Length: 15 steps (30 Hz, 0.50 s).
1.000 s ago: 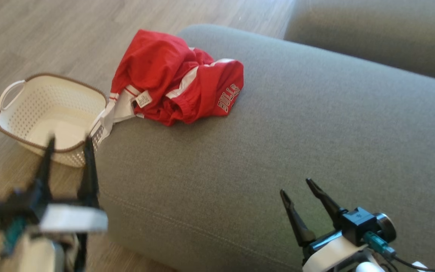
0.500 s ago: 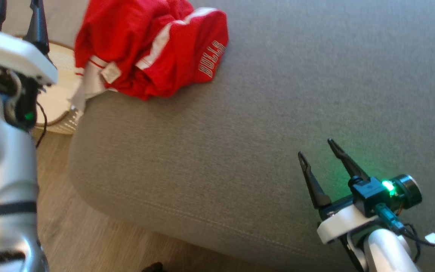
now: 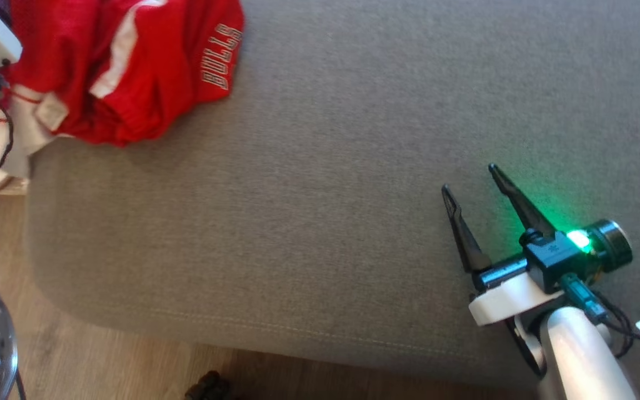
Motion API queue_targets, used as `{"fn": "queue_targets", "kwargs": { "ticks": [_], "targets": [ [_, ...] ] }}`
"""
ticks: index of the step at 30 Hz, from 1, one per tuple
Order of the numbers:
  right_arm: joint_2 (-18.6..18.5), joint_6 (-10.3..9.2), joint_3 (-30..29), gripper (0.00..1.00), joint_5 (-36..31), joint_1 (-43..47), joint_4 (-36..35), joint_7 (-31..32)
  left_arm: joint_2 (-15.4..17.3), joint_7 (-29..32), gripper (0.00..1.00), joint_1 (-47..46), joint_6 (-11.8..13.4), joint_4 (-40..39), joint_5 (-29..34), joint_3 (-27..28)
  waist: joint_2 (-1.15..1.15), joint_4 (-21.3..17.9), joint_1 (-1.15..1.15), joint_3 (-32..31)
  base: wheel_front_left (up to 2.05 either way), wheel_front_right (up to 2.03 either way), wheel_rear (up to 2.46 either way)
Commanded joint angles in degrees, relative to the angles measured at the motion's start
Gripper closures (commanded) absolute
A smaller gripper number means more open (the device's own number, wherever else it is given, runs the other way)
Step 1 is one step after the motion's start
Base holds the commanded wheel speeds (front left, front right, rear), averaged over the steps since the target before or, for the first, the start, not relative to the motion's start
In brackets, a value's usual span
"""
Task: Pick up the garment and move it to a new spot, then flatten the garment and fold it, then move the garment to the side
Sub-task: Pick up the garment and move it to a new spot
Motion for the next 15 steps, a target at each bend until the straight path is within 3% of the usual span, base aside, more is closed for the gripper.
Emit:
{"fn": "queue_targets", "kwargs": {
  "ticks": [1,4,9,10,15],
  "targets": [
    [0.05,-0.01,1.52,0.00,-0.36,-0.69,-2.28,-0.55,3.58,1.32,0.00,-2.02,-0.30,0.52,-0.25,0.44,0.00,-2.21,0.00,2.55,0.00,0.00,0.00],
    [0.05,-0.01,1.10,0.00,-0.54,-1.01,-3.27,-0.55,3.45,4.38,0.00,-2.81,-0.33,4.79,-0.44,-2.30,0.00,-3.54,0.00,4.23,0.00,0.00,0.00],
    [0.05,-0.01,0.66,0.00,-0.34,-1.89,-4.34,-0.55,3.54,4.29,0.00,-2.38,-0.34,7.74,-1.46,-4.38,0.00,-4.54,0.00,5.59,0.00,0.00,0.00],
    [0.05,-0.01,0.66,0.00,-0.27,-1.99,-4.46,-0.55,3.50,4.12,1.00,-2.22,-0.34,8.01,-1.68,-4.93,0.00,-4.62,0.00,5.62,0.00,0.00,0.00],
    [0.06,-0.01,0.91,0.00,0.64,-2.14,-4.23,-0.55,4.43,-1.65,1.00,-2.01,-0.34,7.86,-3.37,-5.77,0.00,-4.52,0.00,4.14,0.00,0.00,0.00]
  ]
}}
